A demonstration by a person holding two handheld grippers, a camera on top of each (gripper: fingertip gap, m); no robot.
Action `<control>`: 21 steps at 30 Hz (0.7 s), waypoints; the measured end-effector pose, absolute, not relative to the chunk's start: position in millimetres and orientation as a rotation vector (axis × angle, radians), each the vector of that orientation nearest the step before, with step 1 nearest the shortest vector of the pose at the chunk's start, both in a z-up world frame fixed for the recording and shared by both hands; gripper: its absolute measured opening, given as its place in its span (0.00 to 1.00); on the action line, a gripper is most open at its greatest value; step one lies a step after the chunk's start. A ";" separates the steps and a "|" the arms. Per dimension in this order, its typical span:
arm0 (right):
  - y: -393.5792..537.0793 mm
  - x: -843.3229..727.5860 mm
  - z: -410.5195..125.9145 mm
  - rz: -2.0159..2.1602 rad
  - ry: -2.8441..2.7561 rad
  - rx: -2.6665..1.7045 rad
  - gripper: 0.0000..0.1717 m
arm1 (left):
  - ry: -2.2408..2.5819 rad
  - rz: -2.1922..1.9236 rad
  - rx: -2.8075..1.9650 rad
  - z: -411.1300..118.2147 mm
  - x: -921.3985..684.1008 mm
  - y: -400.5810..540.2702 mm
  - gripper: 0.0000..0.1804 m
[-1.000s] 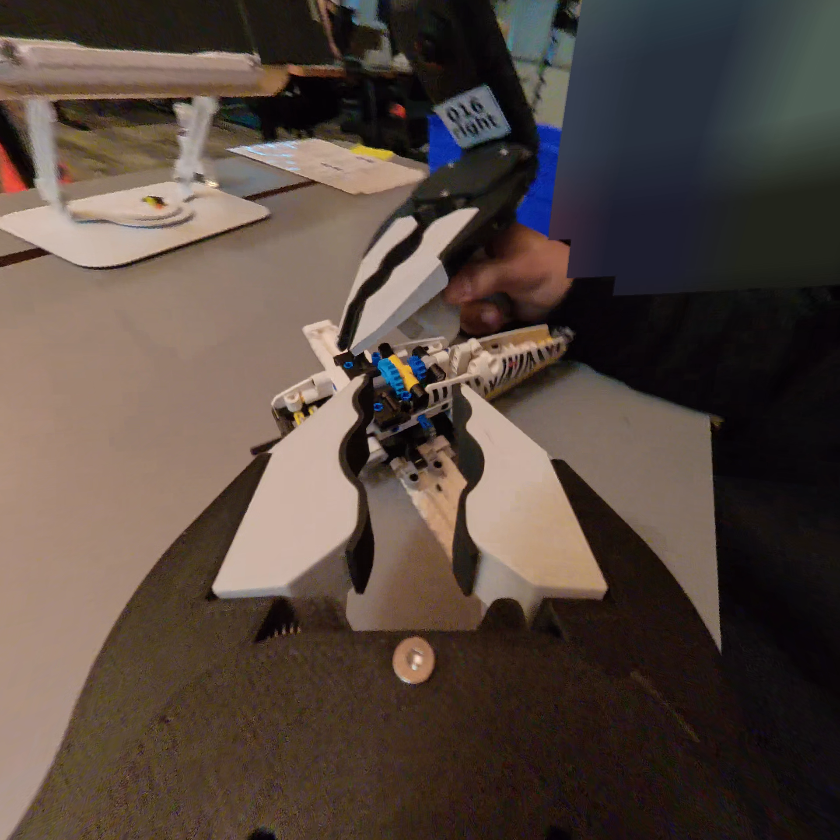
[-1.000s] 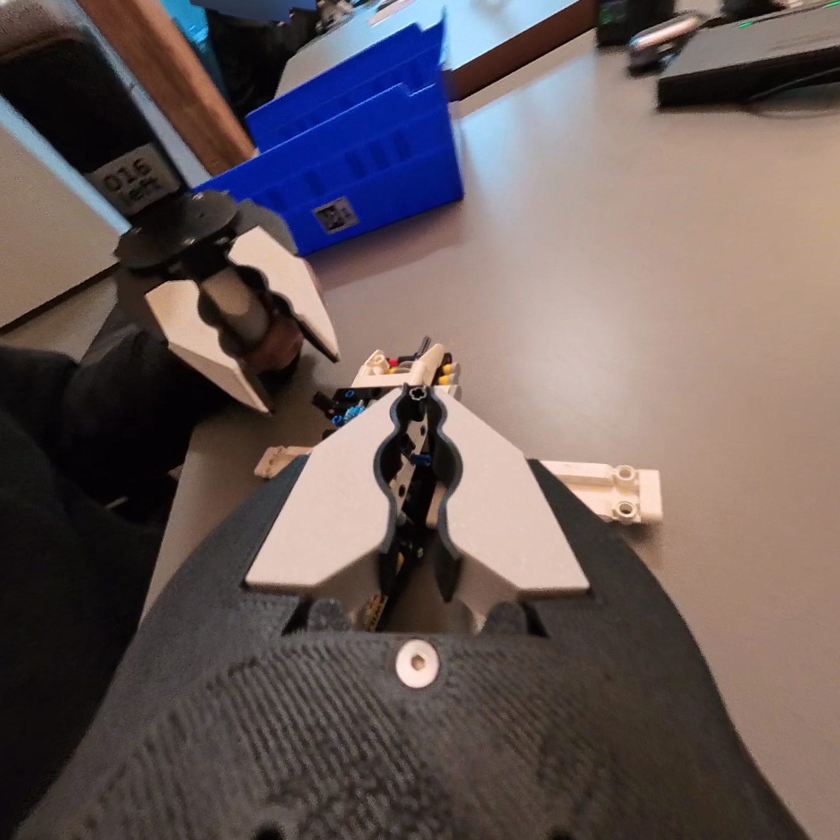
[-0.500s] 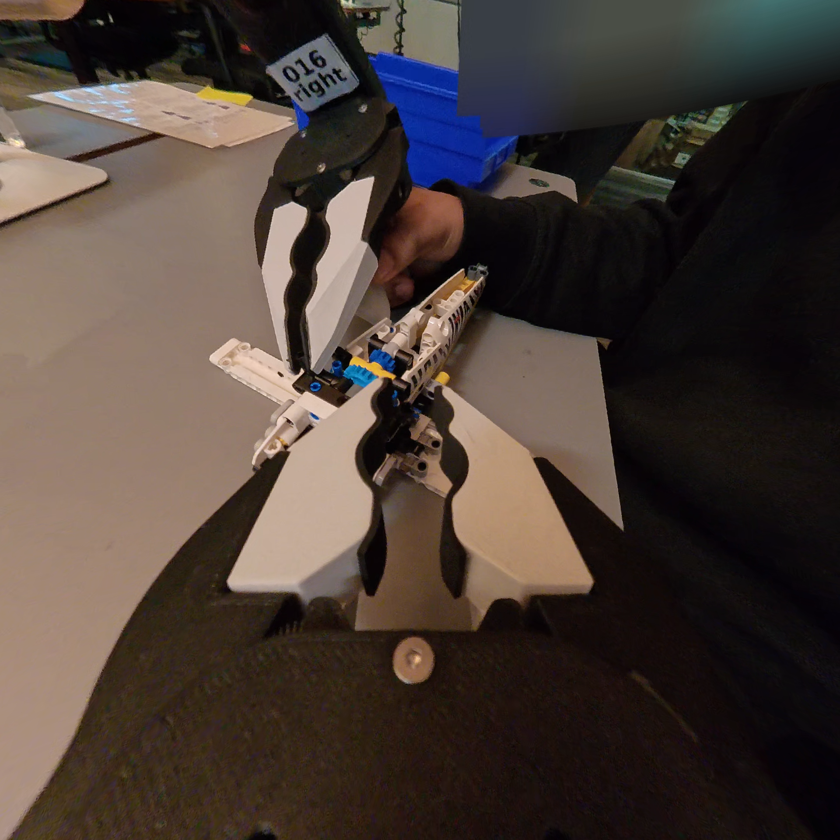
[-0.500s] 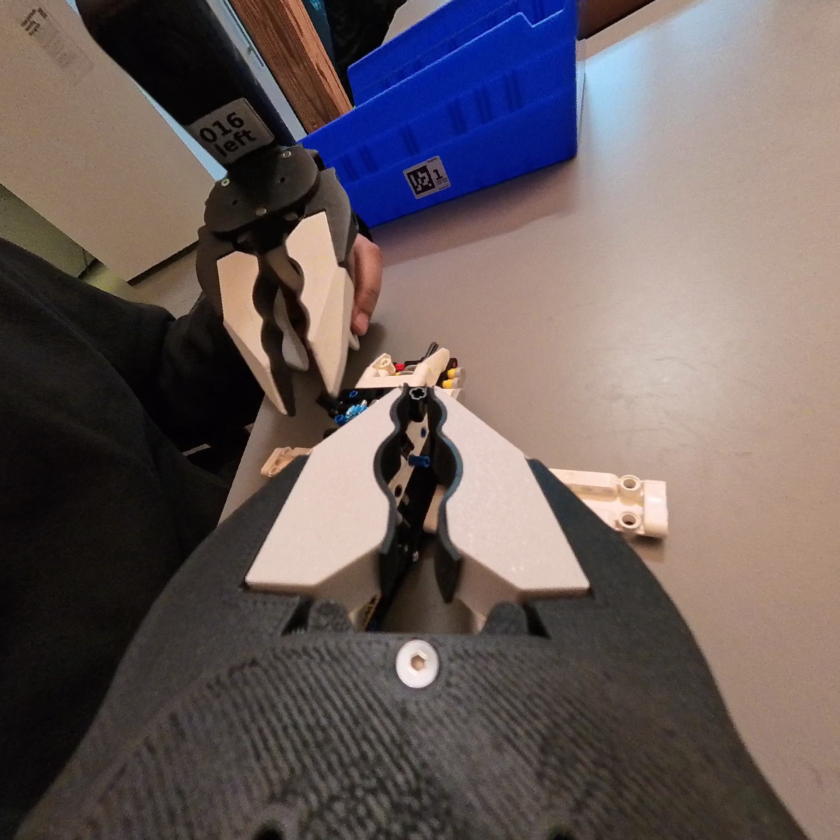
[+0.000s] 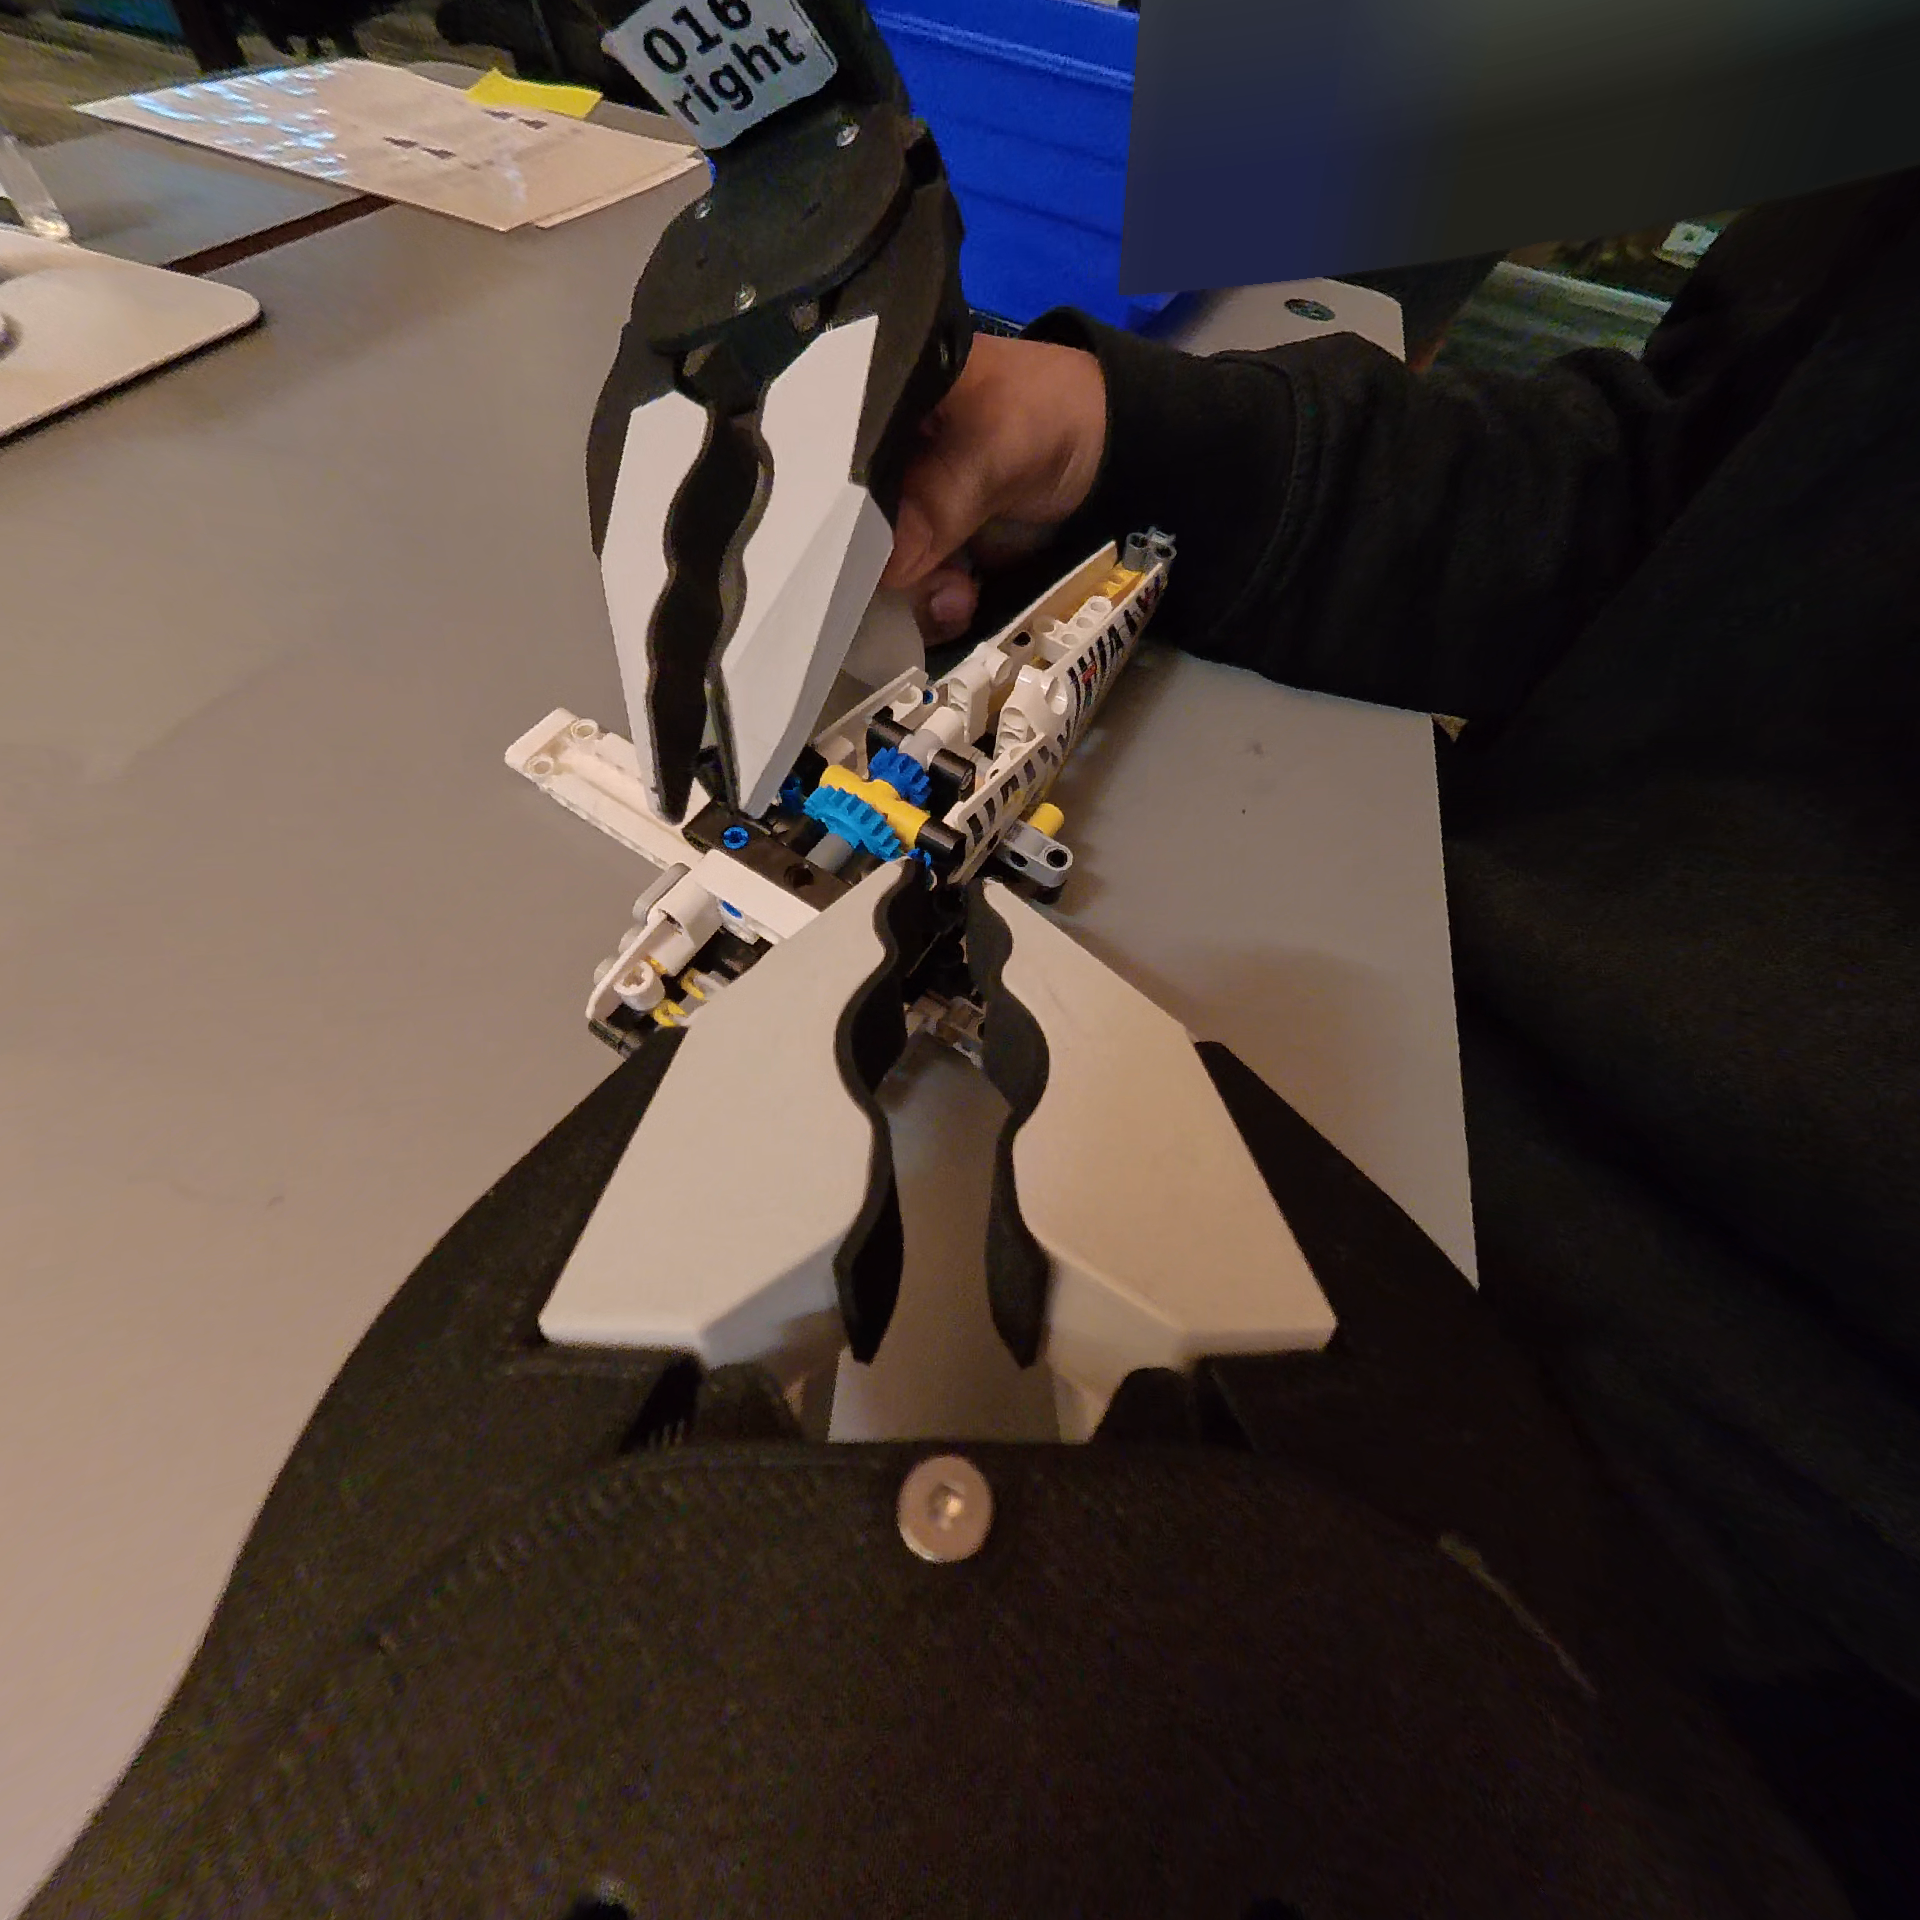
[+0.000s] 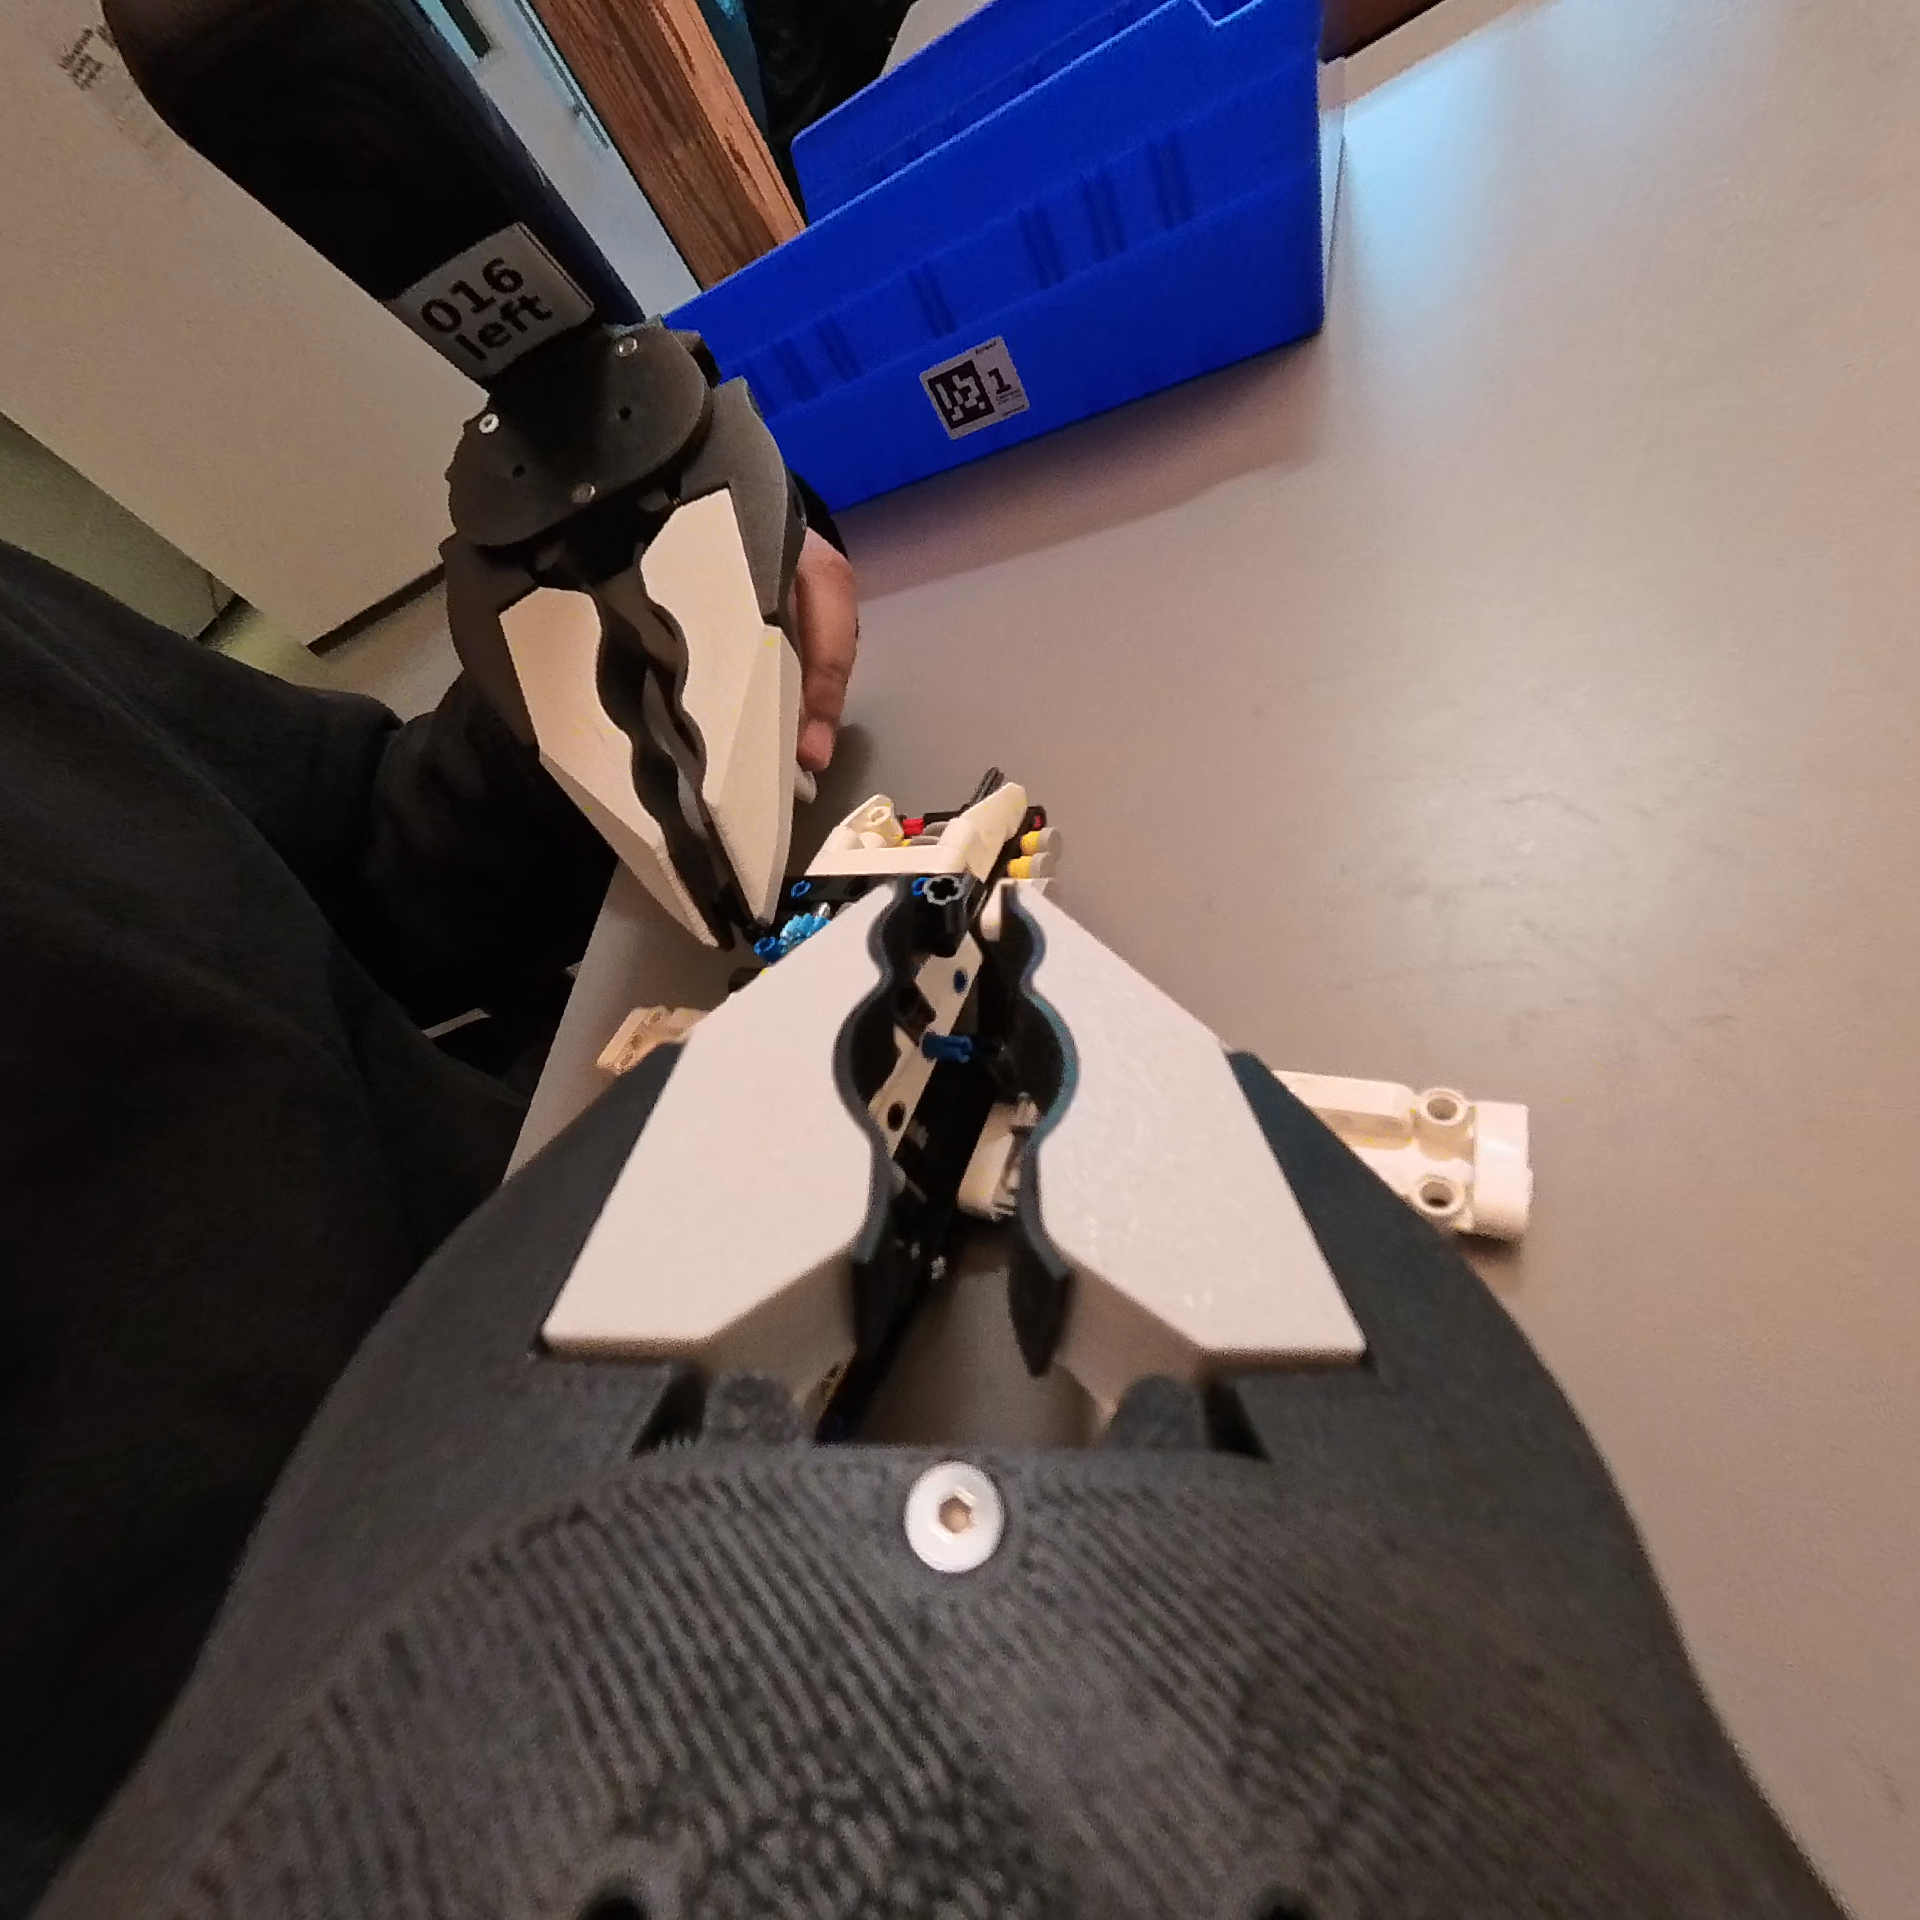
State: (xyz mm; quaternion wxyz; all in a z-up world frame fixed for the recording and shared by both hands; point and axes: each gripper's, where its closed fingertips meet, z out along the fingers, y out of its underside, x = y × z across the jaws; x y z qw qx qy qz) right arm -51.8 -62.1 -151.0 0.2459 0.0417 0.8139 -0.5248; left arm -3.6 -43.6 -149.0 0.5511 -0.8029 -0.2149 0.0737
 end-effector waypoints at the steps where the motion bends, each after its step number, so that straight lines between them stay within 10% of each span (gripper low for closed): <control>1: -61.7 -51.0 -150.7 -1.427 2.214 0.113 0.06 | -0.510 0.173 -1.900 -149.1 -3.9 -43.7 0.02; 21: -68.7 -57.4 -150.2 -1.492 2.306 0.110 0.02 | -0.584 0.169 -1.874 -148.4 -8.3 -48.4 0.02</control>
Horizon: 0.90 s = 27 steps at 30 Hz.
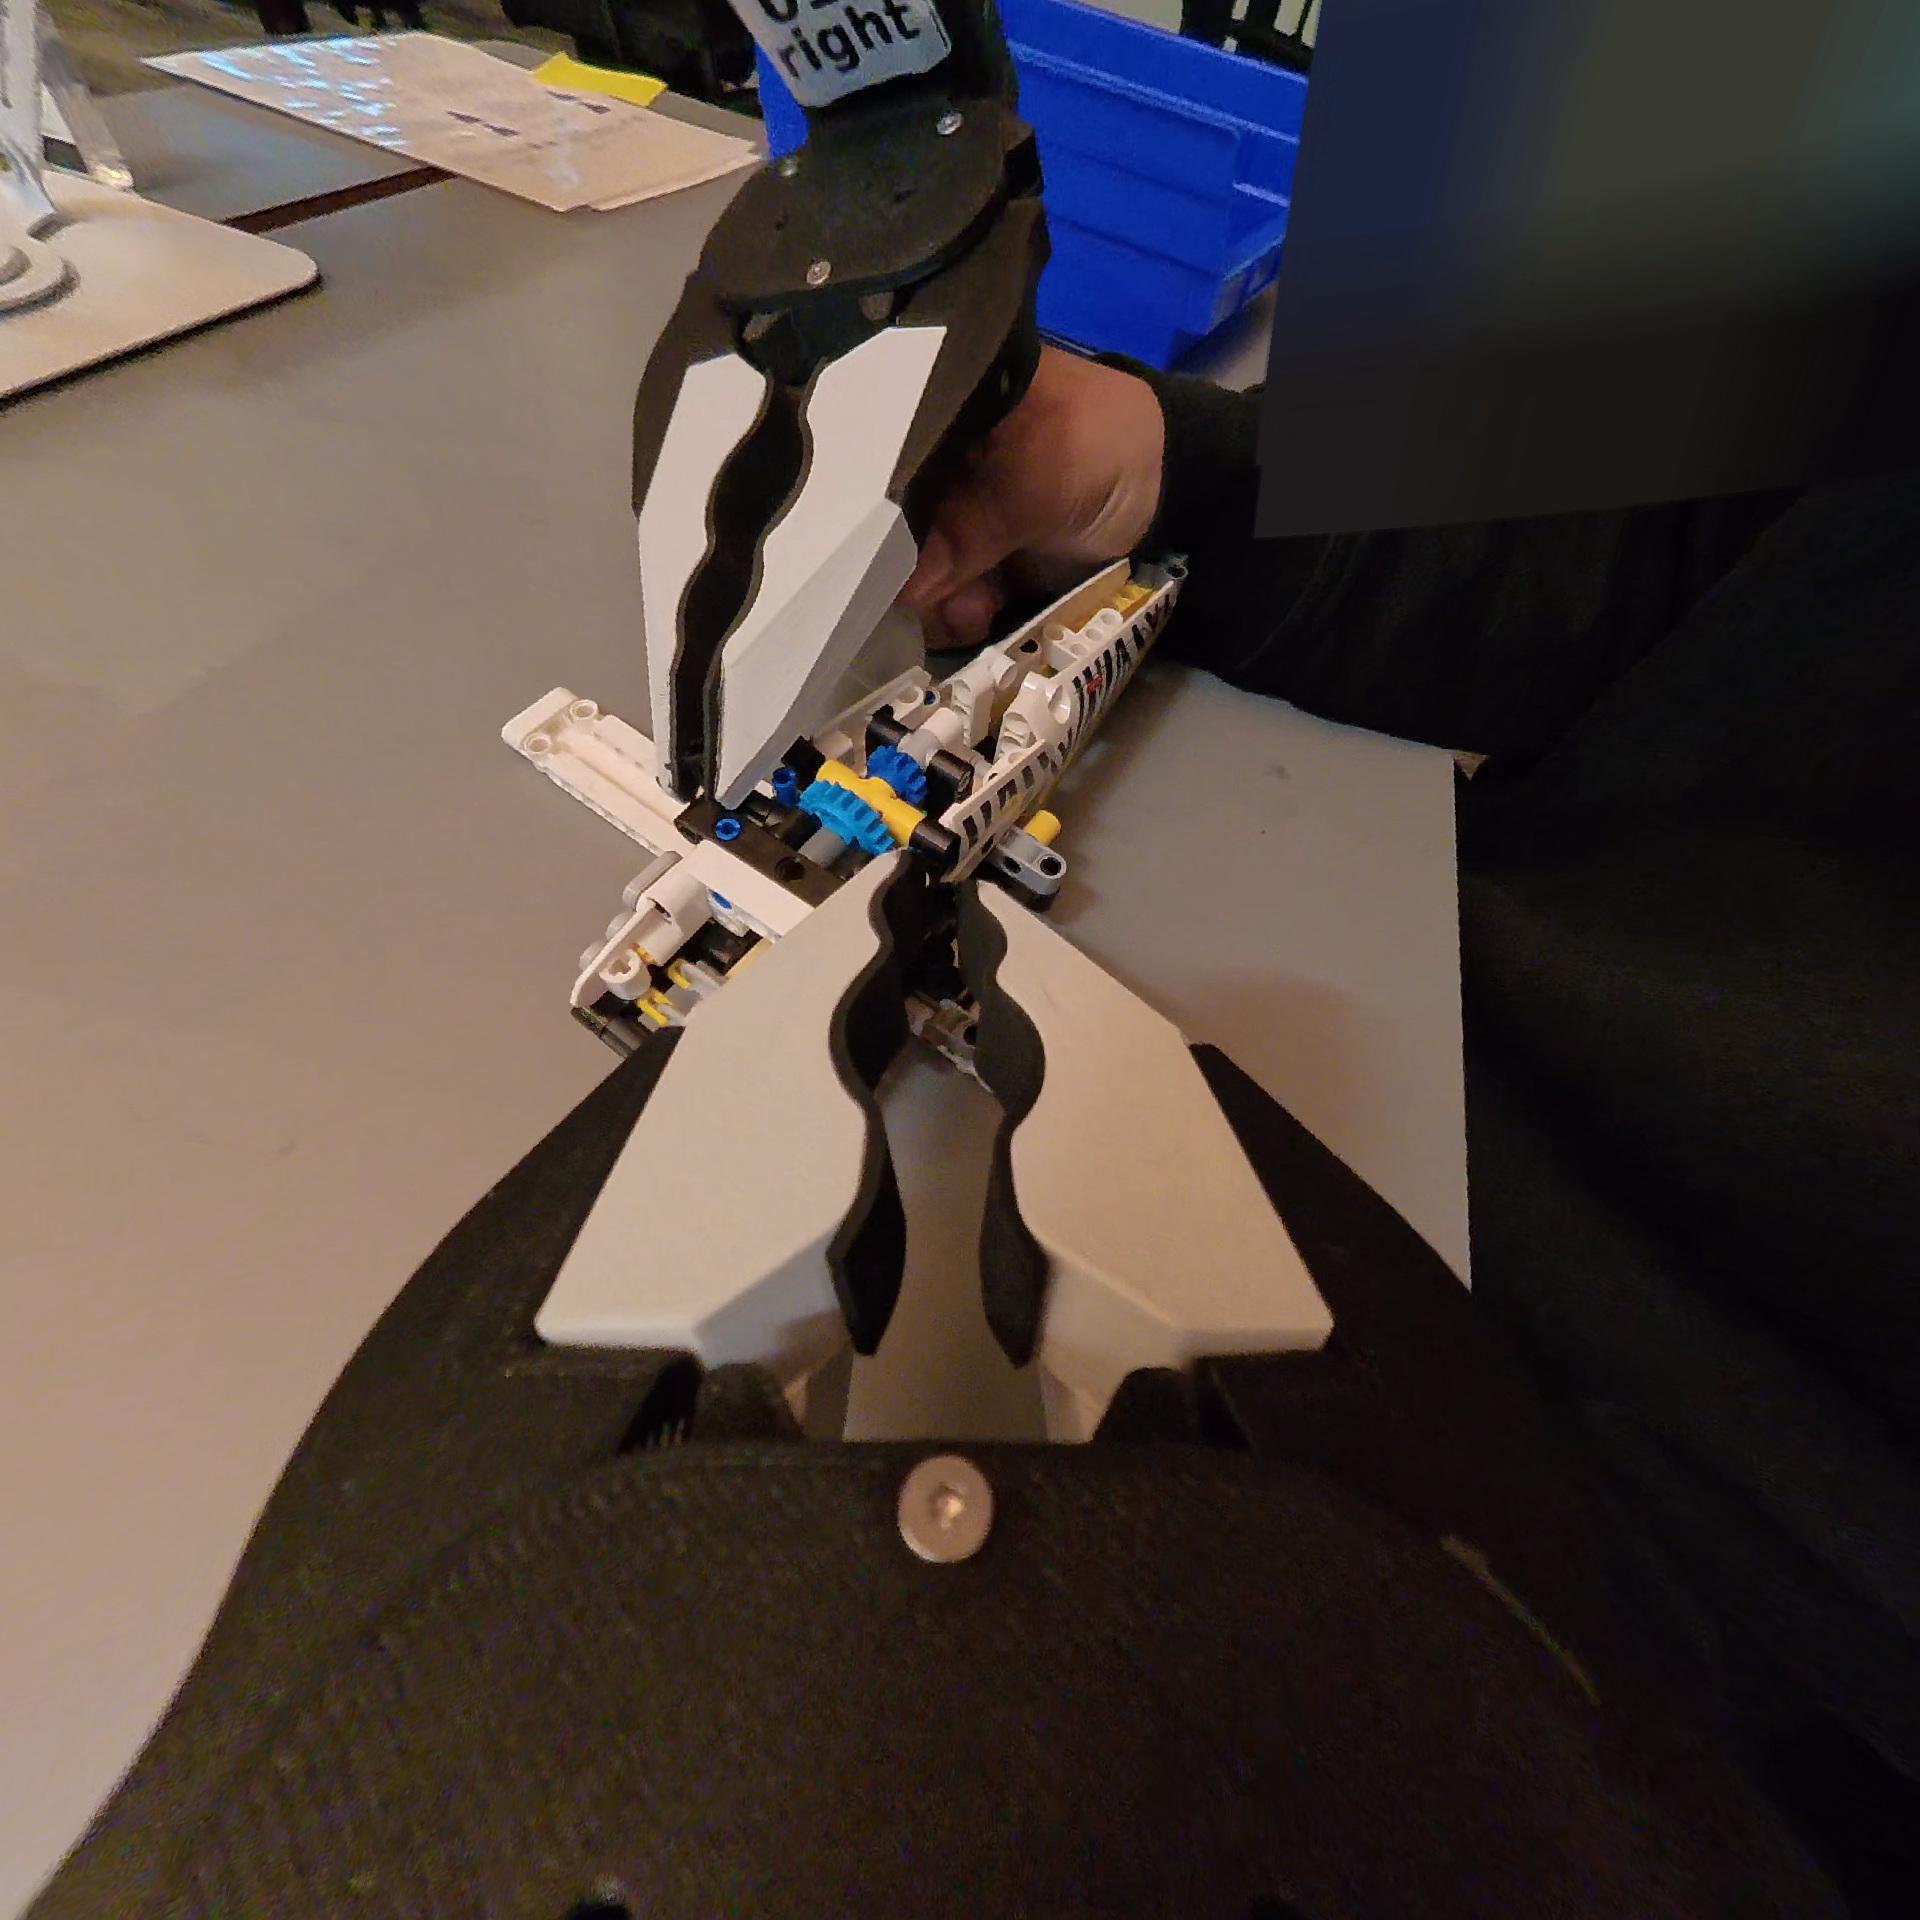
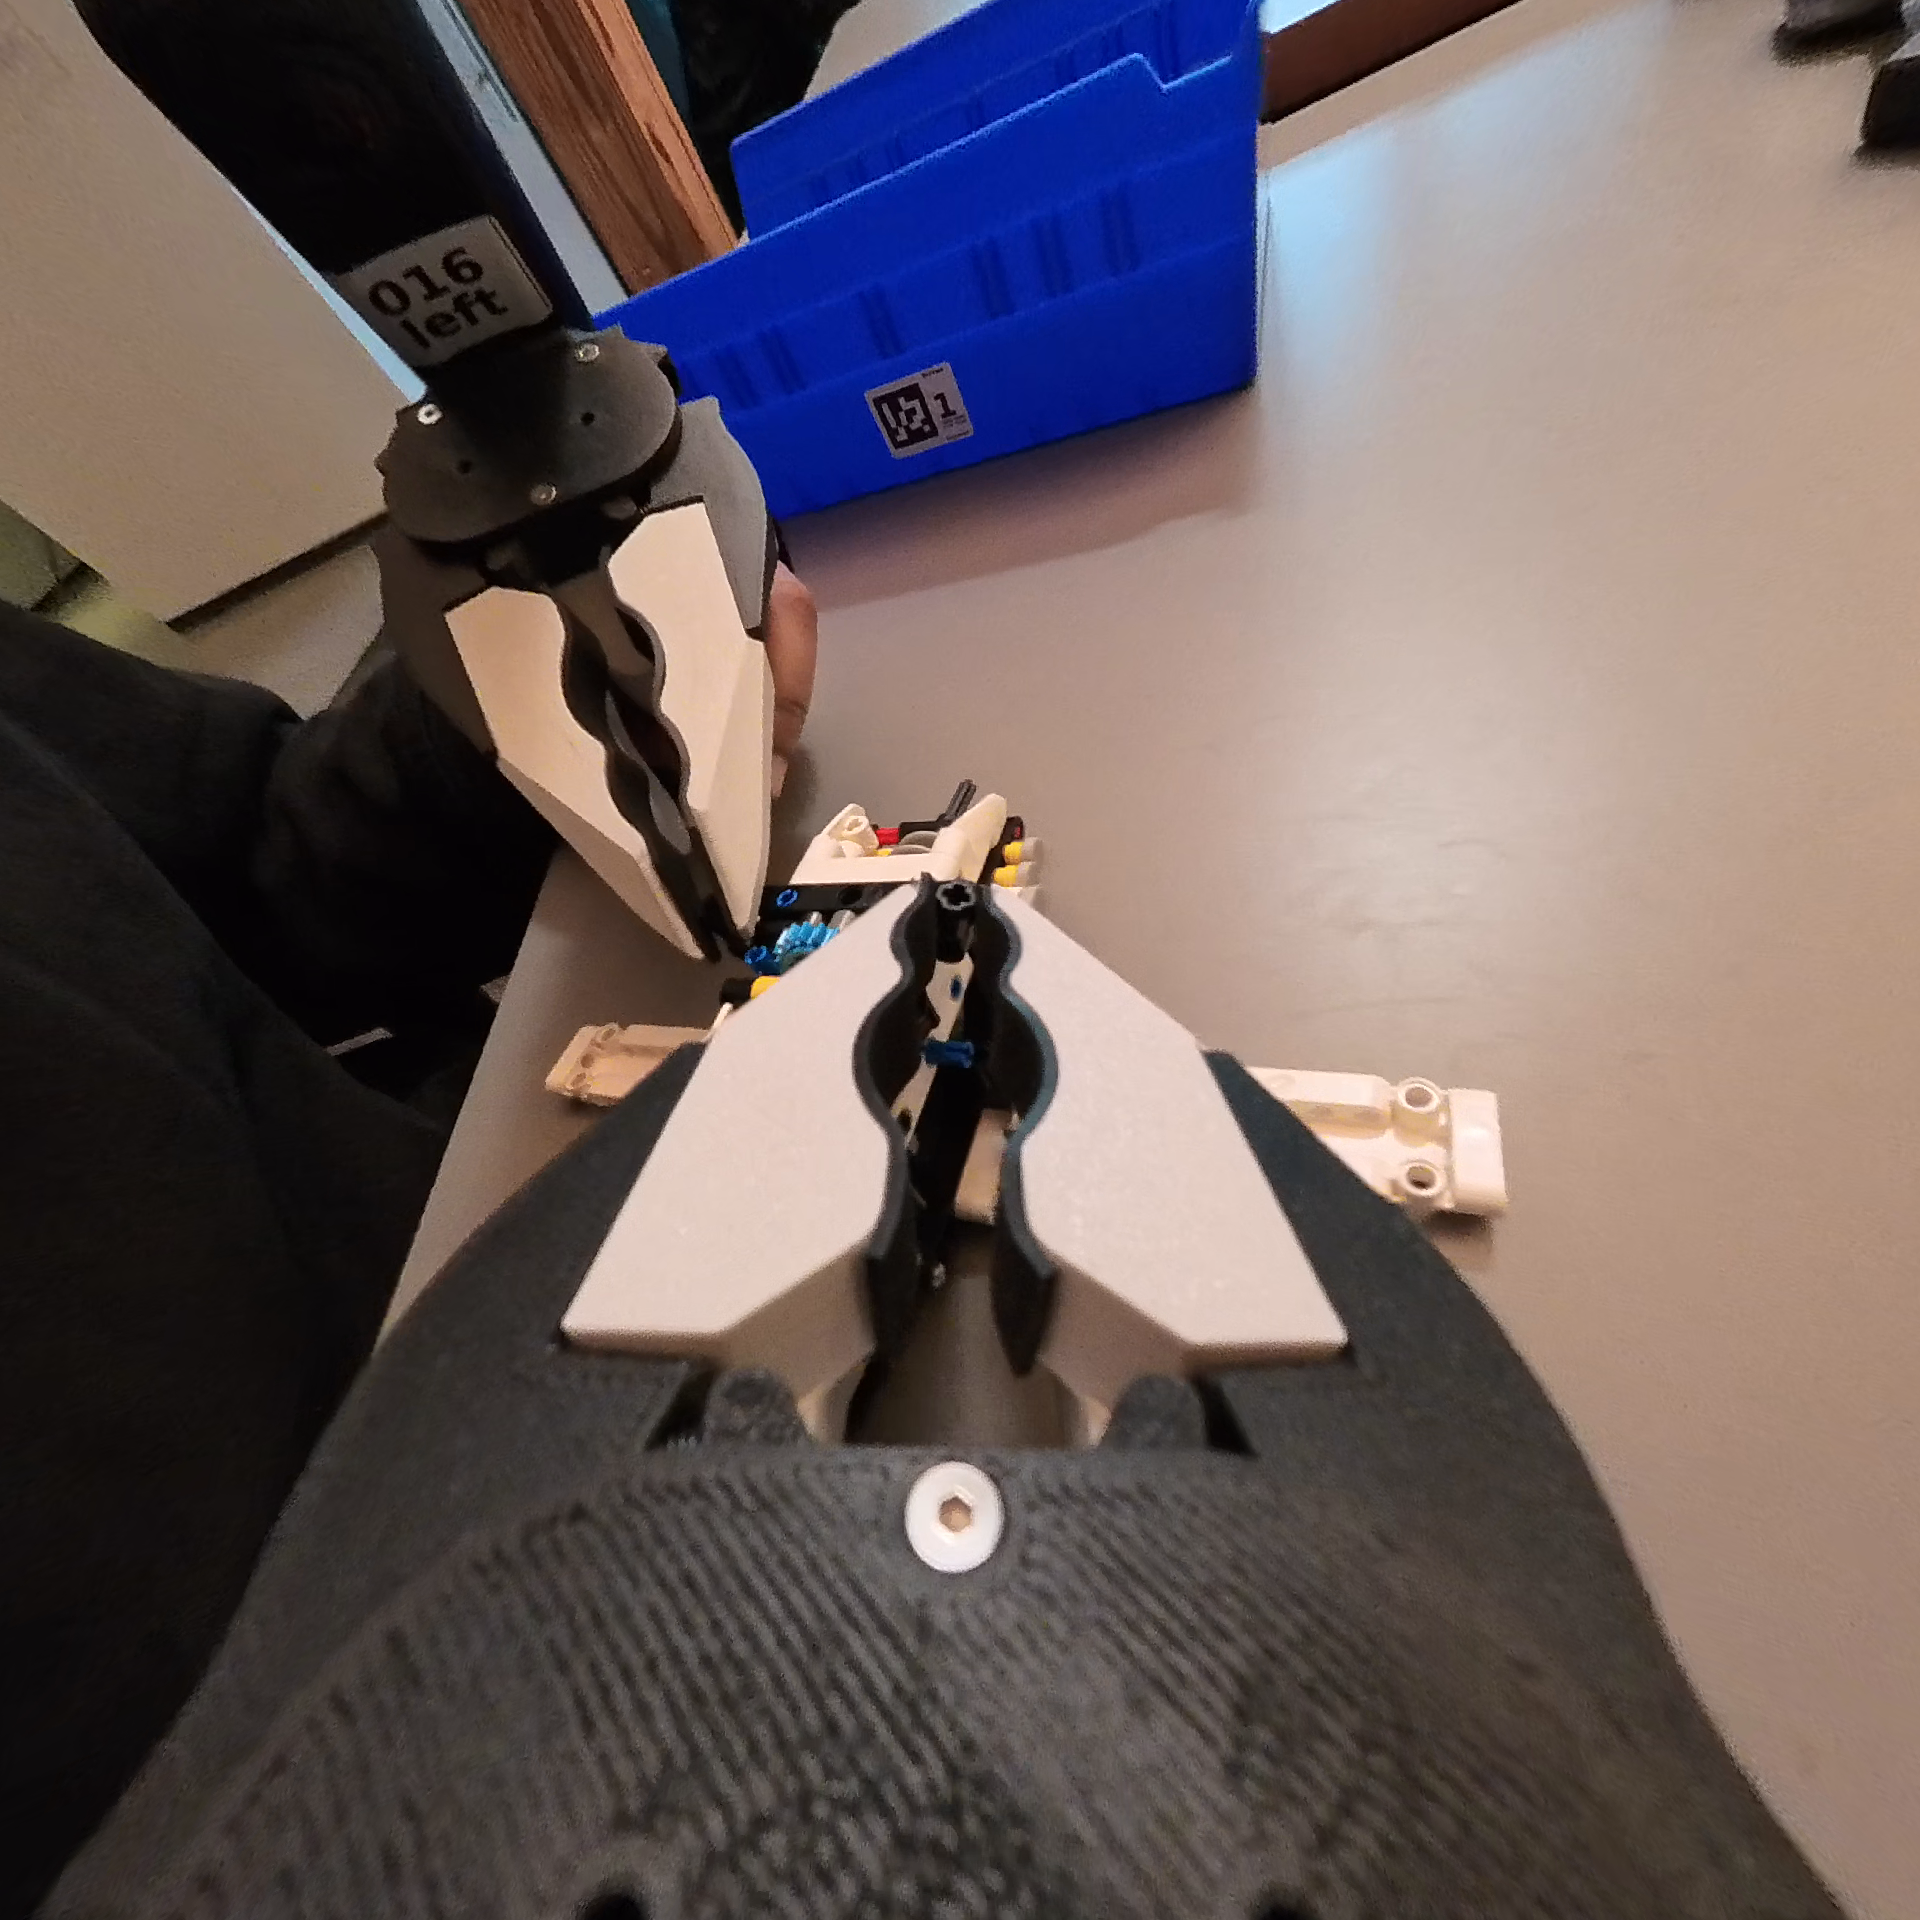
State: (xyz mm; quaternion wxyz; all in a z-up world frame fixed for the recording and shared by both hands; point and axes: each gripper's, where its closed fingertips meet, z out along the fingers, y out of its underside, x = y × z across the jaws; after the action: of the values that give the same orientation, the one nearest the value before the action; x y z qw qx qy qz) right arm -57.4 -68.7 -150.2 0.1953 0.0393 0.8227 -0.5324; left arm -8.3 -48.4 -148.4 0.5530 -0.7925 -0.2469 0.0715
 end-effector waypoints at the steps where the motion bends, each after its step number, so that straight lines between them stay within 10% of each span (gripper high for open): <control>1: -68.8 -57.3 -150.1 -1.491 2.299 0.114 0.02 | -0.583 0.164 -1.873 -148.4 -8.0 -48.5 0.02; 27: -48.7 -98.4 -149.6 -1.542 2.325 0.361 0.03 | -0.474 -0.045 -1.612 -108.0 11.3 -41.2 0.00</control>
State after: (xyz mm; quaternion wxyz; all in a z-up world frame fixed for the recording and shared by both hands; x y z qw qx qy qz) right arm -98.4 -48.7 -149.6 0.1638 0.1266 0.8153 -0.5407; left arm 11.3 -41.2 -108.0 0.6672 -0.7144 -0.2100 -0.0197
